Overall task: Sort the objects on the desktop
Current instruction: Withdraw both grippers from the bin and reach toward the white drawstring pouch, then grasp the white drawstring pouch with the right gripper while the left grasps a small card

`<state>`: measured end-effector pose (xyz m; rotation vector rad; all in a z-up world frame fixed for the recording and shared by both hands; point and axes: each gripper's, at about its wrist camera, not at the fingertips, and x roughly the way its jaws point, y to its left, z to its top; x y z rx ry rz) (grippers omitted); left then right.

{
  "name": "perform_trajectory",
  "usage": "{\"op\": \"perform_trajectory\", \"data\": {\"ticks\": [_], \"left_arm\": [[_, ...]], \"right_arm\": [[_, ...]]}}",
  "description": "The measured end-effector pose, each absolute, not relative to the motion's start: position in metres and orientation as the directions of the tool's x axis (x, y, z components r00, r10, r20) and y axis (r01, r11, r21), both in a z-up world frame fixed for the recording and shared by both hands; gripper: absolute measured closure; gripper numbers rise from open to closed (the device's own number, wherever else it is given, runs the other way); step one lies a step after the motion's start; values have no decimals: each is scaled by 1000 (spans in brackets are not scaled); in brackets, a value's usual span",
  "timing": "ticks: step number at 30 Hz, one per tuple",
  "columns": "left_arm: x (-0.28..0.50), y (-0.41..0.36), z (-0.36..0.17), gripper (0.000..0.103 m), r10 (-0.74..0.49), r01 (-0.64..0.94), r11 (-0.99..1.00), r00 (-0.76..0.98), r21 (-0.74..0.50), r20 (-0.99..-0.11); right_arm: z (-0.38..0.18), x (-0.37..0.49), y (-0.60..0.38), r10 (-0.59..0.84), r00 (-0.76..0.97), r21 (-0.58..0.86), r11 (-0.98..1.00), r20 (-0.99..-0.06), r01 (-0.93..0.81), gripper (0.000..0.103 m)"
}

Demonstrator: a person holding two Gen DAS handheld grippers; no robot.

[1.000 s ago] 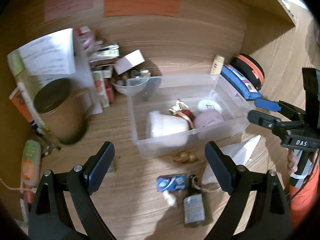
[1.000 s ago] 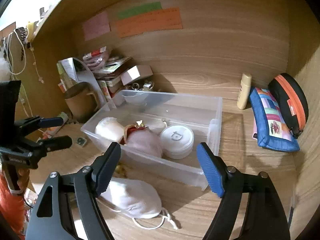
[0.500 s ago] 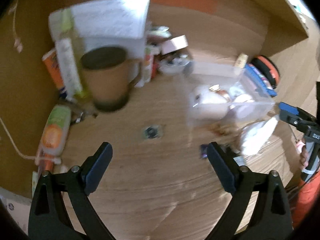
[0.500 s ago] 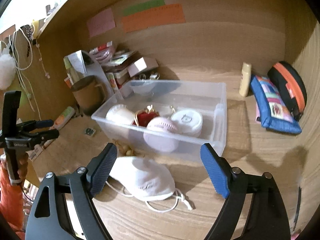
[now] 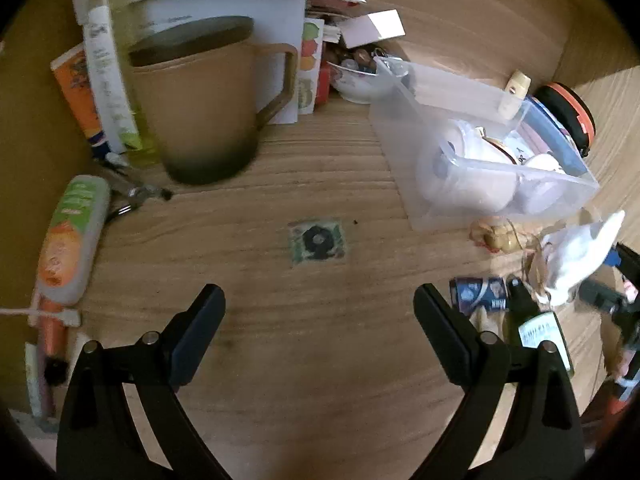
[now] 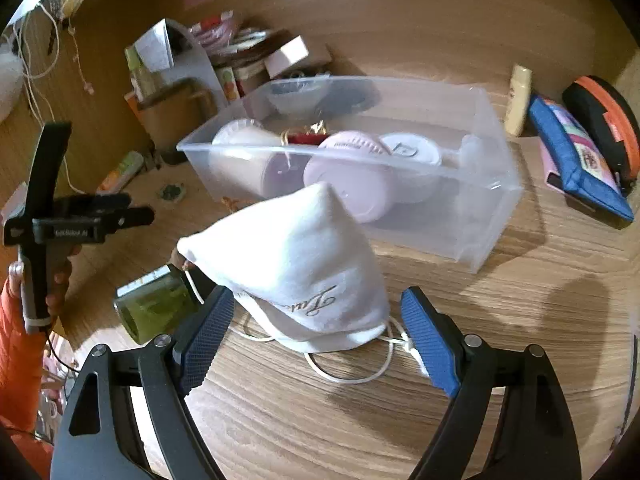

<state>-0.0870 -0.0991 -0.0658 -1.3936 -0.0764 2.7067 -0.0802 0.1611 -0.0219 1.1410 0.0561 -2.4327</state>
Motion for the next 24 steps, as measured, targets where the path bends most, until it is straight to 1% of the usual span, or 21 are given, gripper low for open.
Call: {"op": "perform_trajectory", "data": {"ticks": [5, 6, 9, 12, 14, 15, 16, 17, 19, 24], "left_arm": [[-100, -98, -70, 7, 107, -50, -994, -573, -95, -813], [-102, -98, -70, 7, 102, -46, -995, -574, -93, -812], [-106, -98, -72, 7, 84, -41, -996, -584, -74, -807], [-109, -97, -74, 7, 69, -39, -998, -592, -57, -803], [-110, -97, -77, 12, 63, -38, -998, -589, -50, -806], [-111, -97, -77, 19, 62, -38, -998, -589, -49, -805], [-112, -97, -78, 23, 65, -38, -998, -586, -53, -807], [-113, -98, -79, 24, 69, -37, -998, -581, -59, -811], [-114, -99, -79, 29, 64, -30, -998, -585, -57, -809], [-112, -100, -80, 37, 52, -20, -999, -592, -50, -804]], "right_arm": [[-34, -88, 150, -376, -524, 142, -891, -764, 432, 19], [-35, -89, 147, -366, -527, 126, -891, -767, 435, 17], [-39, -91, 138, -319, -541, 59, -895, -778, 443, 17], [-39, -92, 136, -315, -559, 42, -894, -767, 445, 17], [-39, -93, 135, -311, -576, 32, -896, -756, 443, 19], [-39, -94, 134, -314, -576, 32, -895, -754, 445, 24], [-38, -93, 135, -328, -576, 42, -891, -749, 452, 31], [-38, -93, 134, -334, -575, 47, -889, -746, 455, 32], [-37, -93, 135, -340, -576, 55, -890, -743, 453, 39], [-35, -95, 140, -371, -574, 100, -889, -730, 446, 47]]}}
